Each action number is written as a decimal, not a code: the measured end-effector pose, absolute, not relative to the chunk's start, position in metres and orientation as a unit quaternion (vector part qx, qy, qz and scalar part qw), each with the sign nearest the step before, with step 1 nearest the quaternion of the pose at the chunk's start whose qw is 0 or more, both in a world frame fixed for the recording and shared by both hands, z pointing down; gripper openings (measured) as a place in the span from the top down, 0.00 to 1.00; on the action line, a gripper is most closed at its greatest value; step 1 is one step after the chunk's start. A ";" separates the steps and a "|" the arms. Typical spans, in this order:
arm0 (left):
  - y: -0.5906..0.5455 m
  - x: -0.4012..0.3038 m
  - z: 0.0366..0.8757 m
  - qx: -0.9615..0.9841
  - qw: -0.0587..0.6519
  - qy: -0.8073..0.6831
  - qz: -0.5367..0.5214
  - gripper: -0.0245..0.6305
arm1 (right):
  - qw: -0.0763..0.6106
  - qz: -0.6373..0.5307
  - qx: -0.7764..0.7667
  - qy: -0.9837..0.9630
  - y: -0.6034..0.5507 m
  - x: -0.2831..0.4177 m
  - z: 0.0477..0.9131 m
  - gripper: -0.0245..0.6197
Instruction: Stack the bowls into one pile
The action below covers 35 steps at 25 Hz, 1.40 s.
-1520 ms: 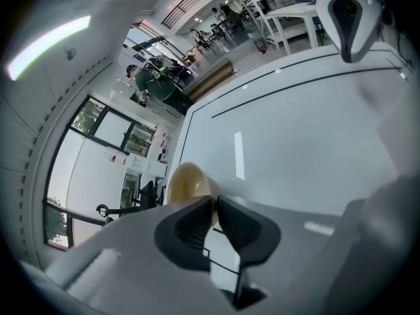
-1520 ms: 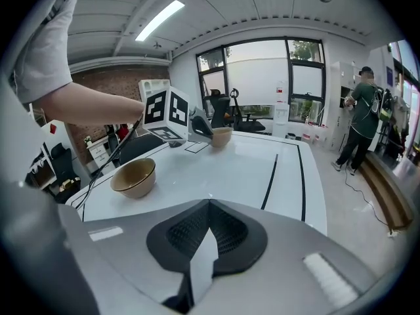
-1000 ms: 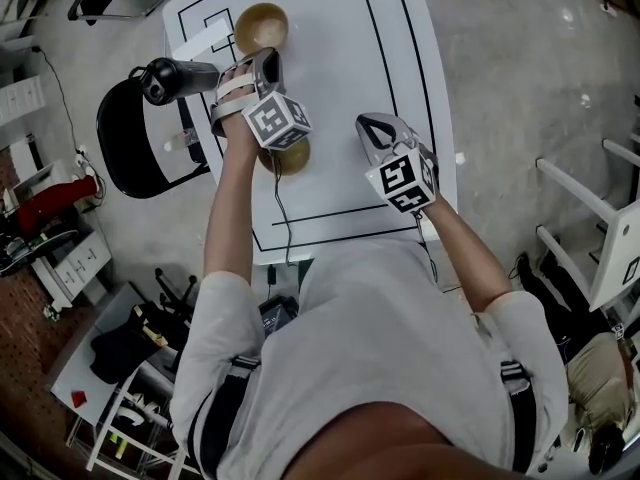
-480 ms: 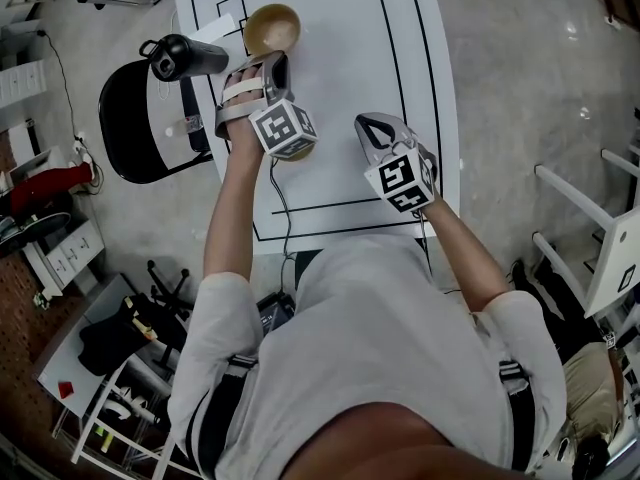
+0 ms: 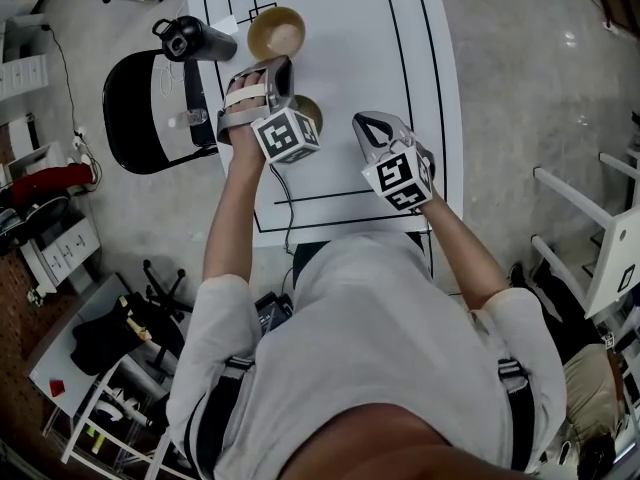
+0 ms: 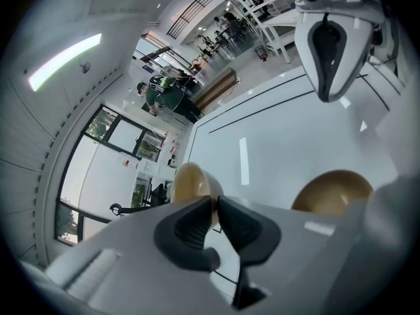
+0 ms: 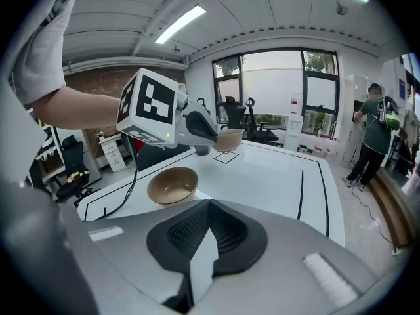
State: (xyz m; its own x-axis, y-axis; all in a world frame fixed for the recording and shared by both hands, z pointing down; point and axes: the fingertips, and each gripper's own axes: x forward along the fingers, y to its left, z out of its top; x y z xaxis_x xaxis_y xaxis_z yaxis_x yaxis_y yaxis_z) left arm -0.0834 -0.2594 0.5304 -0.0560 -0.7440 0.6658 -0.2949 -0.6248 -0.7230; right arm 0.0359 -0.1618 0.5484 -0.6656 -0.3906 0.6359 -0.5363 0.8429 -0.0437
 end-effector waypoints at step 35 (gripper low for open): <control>-0.109 -0.081 0.521 -0.649 0.182 0.393 -0.625 0.92 | 0.298 0.108 0.245 -0.916 -0.052 0.018 0.533 0.96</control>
